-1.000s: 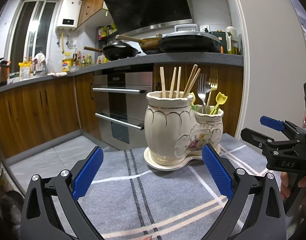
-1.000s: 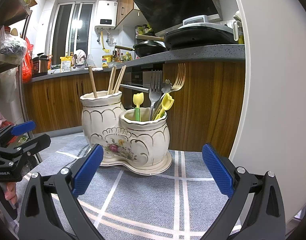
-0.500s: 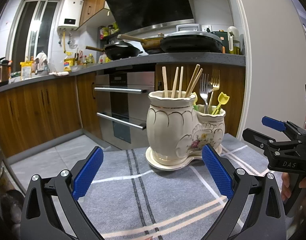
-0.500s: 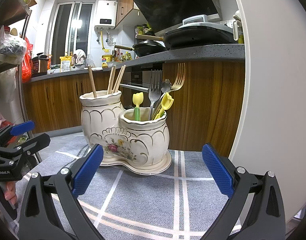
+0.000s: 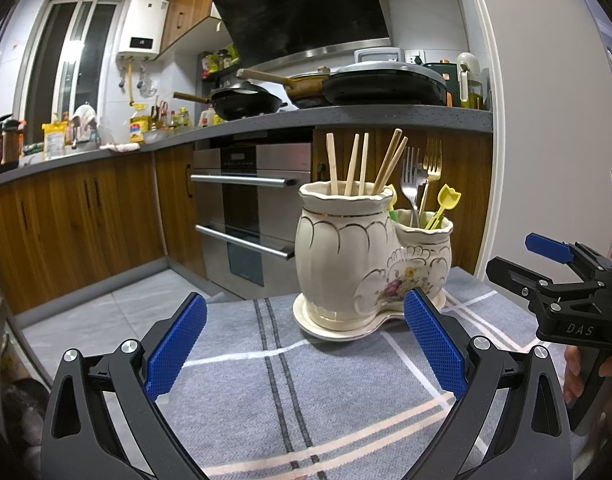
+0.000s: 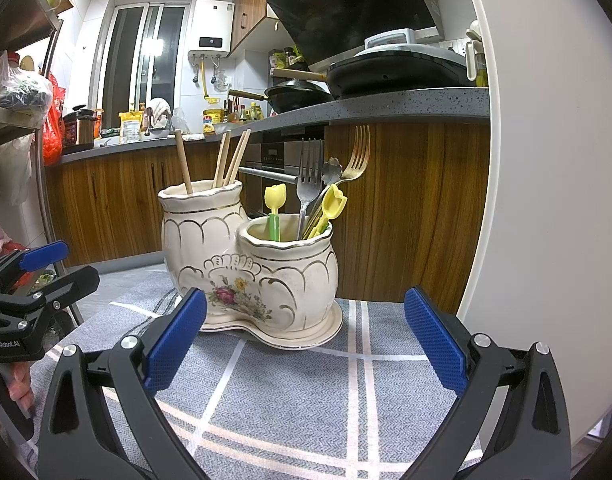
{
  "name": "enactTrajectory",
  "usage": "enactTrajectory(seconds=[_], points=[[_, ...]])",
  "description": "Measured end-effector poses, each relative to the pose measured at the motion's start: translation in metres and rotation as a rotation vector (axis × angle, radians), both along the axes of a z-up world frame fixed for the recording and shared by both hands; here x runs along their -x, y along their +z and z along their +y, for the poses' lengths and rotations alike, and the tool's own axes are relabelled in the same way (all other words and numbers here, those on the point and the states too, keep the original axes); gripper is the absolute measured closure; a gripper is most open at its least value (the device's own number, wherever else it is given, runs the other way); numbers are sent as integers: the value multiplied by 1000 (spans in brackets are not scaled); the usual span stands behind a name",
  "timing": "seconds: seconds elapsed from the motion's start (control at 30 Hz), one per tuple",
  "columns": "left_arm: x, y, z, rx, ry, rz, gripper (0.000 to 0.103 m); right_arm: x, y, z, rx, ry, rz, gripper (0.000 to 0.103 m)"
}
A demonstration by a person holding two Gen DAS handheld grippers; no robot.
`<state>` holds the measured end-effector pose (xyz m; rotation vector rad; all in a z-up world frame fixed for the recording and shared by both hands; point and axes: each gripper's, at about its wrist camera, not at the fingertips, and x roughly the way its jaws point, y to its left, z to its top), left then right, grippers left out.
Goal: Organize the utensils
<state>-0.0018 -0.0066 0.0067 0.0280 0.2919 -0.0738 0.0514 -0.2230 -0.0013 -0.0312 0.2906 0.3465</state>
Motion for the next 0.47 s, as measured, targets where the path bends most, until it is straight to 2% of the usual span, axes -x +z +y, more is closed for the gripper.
enactTrajectory(seconds=[0.47], points=[[0, -1, 7, -6, 59, 12, 5, 0, -3, -7, -4, -15, 6, 5]])
